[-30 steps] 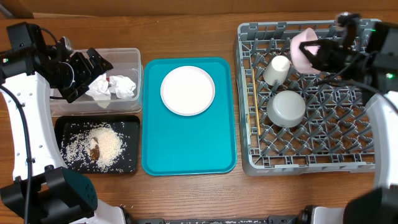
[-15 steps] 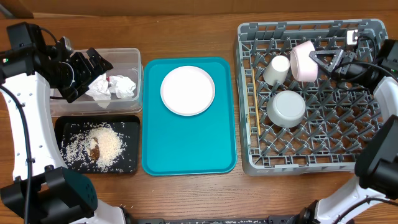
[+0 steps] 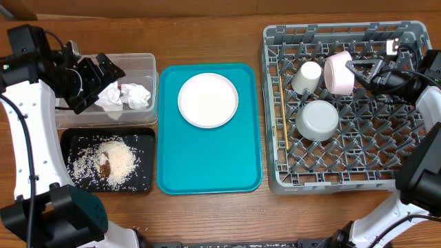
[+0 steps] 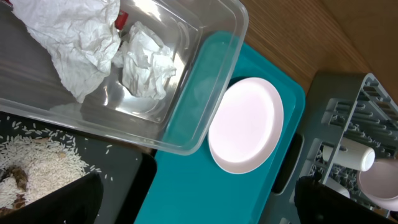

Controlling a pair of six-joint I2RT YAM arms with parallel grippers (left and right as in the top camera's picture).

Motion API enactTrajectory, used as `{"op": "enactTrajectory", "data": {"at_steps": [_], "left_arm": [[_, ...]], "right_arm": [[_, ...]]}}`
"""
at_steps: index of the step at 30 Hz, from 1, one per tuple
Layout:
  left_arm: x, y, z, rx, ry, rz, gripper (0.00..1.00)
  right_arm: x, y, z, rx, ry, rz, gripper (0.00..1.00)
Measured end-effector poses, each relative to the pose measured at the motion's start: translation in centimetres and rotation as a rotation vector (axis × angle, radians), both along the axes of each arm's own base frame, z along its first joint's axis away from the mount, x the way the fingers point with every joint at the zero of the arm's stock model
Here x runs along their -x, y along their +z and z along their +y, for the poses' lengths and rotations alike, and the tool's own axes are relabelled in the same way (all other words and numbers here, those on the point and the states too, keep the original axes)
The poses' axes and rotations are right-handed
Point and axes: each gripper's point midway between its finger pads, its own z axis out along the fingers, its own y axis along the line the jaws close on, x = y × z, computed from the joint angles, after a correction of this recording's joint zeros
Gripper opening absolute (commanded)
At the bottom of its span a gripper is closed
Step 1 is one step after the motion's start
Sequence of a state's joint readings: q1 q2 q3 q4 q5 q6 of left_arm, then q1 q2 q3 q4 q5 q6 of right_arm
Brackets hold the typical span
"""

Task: Sort waste into correct bins and load items into the dishwasher
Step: 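Set the pink bowl down in the rack and open the right gripper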

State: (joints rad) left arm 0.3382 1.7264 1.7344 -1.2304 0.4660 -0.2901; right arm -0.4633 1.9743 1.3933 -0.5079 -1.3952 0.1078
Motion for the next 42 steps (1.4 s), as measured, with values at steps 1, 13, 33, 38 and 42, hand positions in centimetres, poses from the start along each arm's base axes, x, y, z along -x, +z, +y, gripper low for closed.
{"op": "enactTrajectory", "data": {"at_steps": [1, 13, 33, 38, 42], "left_arm": [[0.0, 0.0, 0.0, 0.000, 0.000, 0.000, 1.00], [0.0, 0.0, 0.0, 0.000, 0.000, 0.000, 1.00], [0.0, 0.0, 0.0, 0.000, 0.000, 0.000, 1.00], [0.0, 0.0, 0.0, 0.000, 0.000, 0.000, 1.00], [0.0, 0.0, 0.0, 0.000, 0.000, 0.000, 1.00]], "right_arm": [[0.0, -0.1, -0.1, 0.003, -0.003, 0.001, 0.04], [0.1, -0.6, -3.0, 0.028, -0.083, 0.022, 0.22], [-0.6, -3.3, -7.5, 0.161, -0.249, 0.107, 0.23], [-1.1, -3.4, -9.7, 0.158, -0.337, 0.150, 0.24], [-0.8, -4.7, -10.8, 0.189, -0.410, 0.254, 0.24]]}}
